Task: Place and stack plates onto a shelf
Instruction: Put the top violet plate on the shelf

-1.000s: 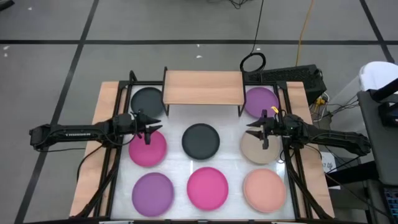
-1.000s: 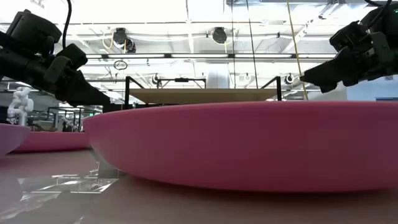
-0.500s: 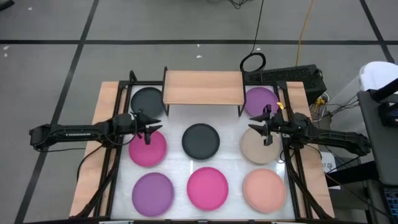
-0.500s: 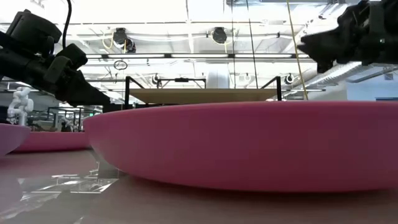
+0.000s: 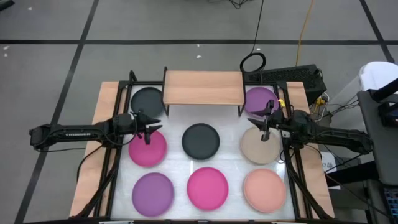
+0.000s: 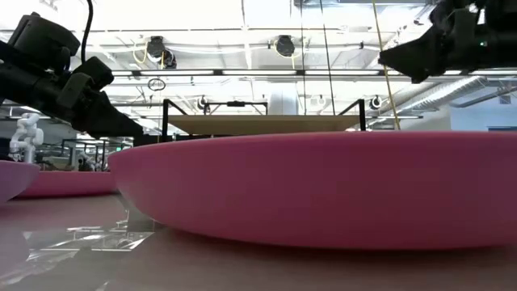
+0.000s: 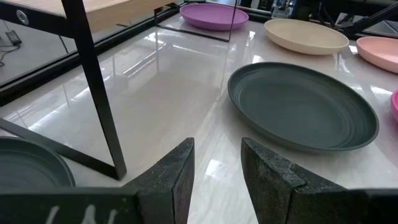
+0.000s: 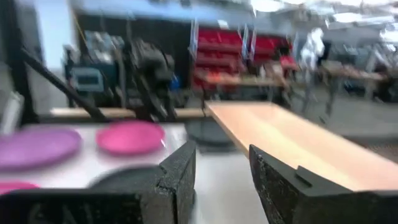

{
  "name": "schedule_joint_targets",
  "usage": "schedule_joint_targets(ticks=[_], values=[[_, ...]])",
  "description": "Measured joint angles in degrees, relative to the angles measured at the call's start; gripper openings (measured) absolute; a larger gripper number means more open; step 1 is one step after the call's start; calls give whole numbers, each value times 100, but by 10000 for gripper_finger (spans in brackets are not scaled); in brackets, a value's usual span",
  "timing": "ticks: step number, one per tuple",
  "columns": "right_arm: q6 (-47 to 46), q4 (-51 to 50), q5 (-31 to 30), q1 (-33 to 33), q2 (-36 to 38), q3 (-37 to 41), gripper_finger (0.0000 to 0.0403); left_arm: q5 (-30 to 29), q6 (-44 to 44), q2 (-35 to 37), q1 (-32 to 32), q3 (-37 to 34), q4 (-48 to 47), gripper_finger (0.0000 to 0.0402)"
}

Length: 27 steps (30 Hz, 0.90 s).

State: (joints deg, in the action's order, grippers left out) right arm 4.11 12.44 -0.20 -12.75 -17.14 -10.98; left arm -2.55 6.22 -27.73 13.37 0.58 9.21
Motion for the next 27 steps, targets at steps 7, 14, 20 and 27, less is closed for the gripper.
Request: schedule_joint_targets(ticks=[7,14,20,27], values=[[316,-489,-260,0,-749,-214,132,0,0,0,0,0,0,136],[266,-124,-429,-2,-1109,-233,132,0,1,0,0,2,2,136],[260,-459,-449,-2,-1180,-338,132,0,2,-2,-2,2,2,136],[-69,-2377,-1061,-2,-1348,-1293,132,2,0,0,-2,0,2,136]])
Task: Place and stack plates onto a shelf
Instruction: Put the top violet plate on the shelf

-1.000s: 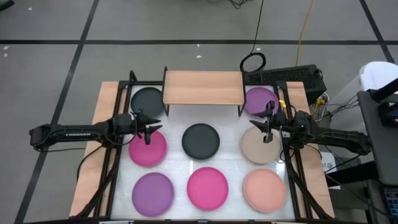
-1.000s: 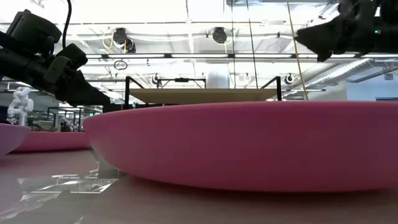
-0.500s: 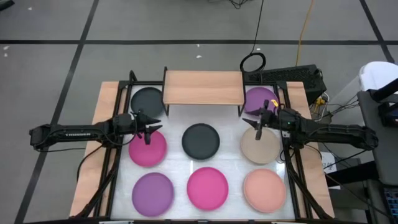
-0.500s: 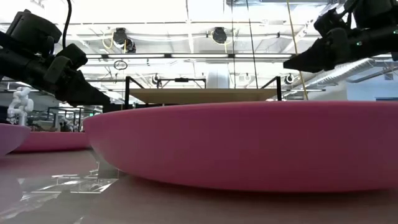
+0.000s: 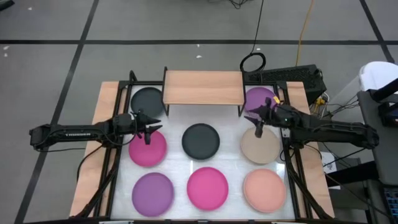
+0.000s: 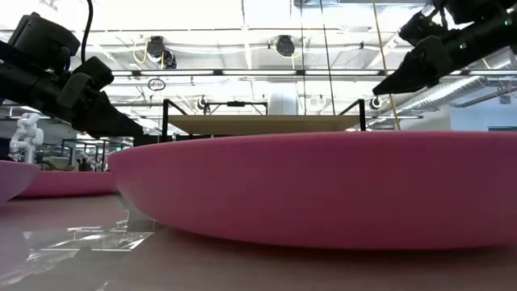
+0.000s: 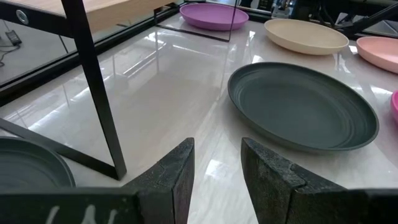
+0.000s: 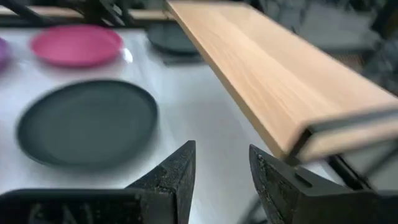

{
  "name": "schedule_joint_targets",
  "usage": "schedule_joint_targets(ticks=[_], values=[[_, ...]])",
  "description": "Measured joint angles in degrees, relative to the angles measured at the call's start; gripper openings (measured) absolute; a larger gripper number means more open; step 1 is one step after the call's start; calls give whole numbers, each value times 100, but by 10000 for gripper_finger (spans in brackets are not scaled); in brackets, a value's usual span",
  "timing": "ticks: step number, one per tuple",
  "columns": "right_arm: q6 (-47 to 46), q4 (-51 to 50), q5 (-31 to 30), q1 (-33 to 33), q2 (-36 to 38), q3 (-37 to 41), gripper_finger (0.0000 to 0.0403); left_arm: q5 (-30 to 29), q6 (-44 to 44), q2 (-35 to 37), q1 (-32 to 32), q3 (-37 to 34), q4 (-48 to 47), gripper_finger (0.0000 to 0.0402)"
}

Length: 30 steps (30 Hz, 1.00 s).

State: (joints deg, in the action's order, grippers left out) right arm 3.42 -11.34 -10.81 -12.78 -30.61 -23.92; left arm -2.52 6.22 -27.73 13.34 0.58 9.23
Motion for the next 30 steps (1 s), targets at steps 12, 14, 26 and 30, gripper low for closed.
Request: schedule_joint_targets(ticks=[12,14,26,30], values=[[-849,-1603,-1508,0,-16,-247,132,-2,0,-2,2,0,-2,136],[-1067,-1591,-1638,0,-41,-247,132,-2,0,0,2,2,-2,136],[-1351,-1520,-1725,-502,-1026,-248,147,-2,1,0,2,1,0,136],[-1395,-1381,-1445,-725,-1542,-248,181,-2,0,0,2,0,-1,136]])
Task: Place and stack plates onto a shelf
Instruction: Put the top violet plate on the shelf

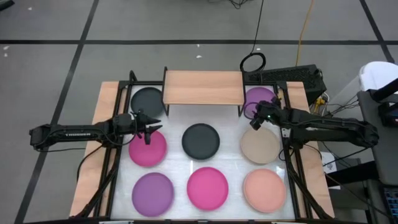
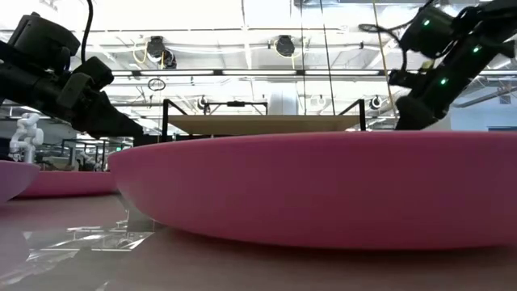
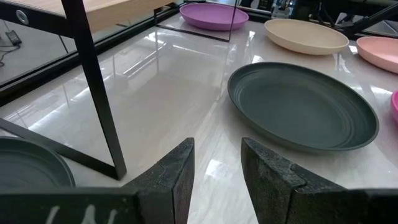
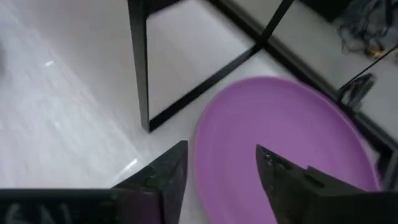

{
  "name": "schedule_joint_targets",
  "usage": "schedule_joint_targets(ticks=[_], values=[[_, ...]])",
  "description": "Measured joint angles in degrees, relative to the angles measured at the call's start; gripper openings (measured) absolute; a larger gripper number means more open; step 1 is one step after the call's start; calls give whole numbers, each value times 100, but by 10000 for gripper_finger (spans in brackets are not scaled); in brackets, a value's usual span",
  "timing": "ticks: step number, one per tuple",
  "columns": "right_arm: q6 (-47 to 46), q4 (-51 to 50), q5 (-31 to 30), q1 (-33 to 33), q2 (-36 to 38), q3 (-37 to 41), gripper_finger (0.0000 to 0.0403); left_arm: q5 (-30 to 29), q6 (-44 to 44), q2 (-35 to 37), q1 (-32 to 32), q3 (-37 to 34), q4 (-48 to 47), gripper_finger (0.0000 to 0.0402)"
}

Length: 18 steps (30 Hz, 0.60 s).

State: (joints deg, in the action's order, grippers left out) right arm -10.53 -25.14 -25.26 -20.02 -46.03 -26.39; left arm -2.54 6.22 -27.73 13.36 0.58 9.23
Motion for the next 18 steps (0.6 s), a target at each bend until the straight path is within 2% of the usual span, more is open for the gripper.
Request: schedule_joint_targets(ticks=[4,8,15,18], values=[[-61,168,277,-214,-502,0,215,1,0,0,-2,0,1,136],[-82,294,309,-368,-968,0,237,0,0,-1,0,0,1,136],[-184,547,908,-592,-1573,0,239,1,1,-1,0,1,0,136],[-187,614,910,-635,-1771,0,235,1,1,-1,-1,1,-1,136]])
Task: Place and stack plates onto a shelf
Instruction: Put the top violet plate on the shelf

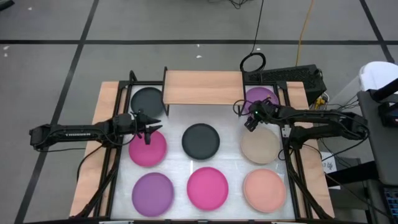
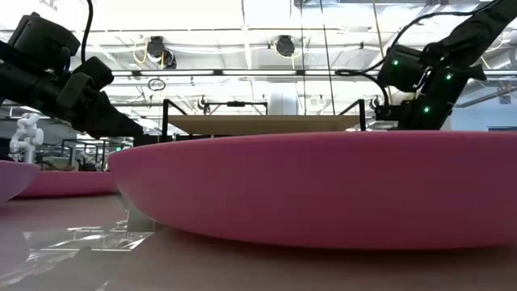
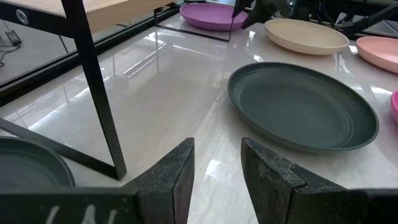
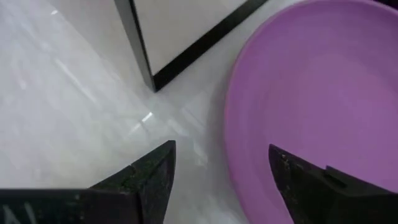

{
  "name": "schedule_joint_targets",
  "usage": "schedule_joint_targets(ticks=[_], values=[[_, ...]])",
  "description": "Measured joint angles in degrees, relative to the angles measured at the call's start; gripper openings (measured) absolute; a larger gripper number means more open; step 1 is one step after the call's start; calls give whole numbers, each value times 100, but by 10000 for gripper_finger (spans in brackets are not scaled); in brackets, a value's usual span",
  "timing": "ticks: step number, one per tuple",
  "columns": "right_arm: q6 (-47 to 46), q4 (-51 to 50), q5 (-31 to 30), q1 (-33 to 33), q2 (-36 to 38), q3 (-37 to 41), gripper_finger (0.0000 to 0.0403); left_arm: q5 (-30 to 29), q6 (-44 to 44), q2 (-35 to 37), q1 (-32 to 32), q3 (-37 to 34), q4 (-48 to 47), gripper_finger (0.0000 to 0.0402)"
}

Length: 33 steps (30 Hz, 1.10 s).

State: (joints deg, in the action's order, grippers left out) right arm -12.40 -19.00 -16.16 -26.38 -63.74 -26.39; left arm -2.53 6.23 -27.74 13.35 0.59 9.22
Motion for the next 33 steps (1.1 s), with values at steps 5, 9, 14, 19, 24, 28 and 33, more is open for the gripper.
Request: schedule_joint_targets(ticks=[5,9,14,19,24,28,33], values=[[-31,94,-2,-23,-281,0,231,0,-1,-1,0,-1,0,136],[-37,137,-21,-30,-458,0,231,-1,-1,-1,0,0,2,136],[-24,171,-197,-43,-585,0,218,0,-1,-1,1,1,-1,136],[-12,168,-177,-135,-610,2,180,-2,-1,-1,-1,1,1,136],[1,164,-175,-181,-610,1,121,-2,-1,0,0,0,0,136],[22,164,-158,-179,-610,2,70,-1,-1,0,0,-1,1,136],[184,207,-168,-176,-604,-2,11,-1,1,0,1,0,1,136]])
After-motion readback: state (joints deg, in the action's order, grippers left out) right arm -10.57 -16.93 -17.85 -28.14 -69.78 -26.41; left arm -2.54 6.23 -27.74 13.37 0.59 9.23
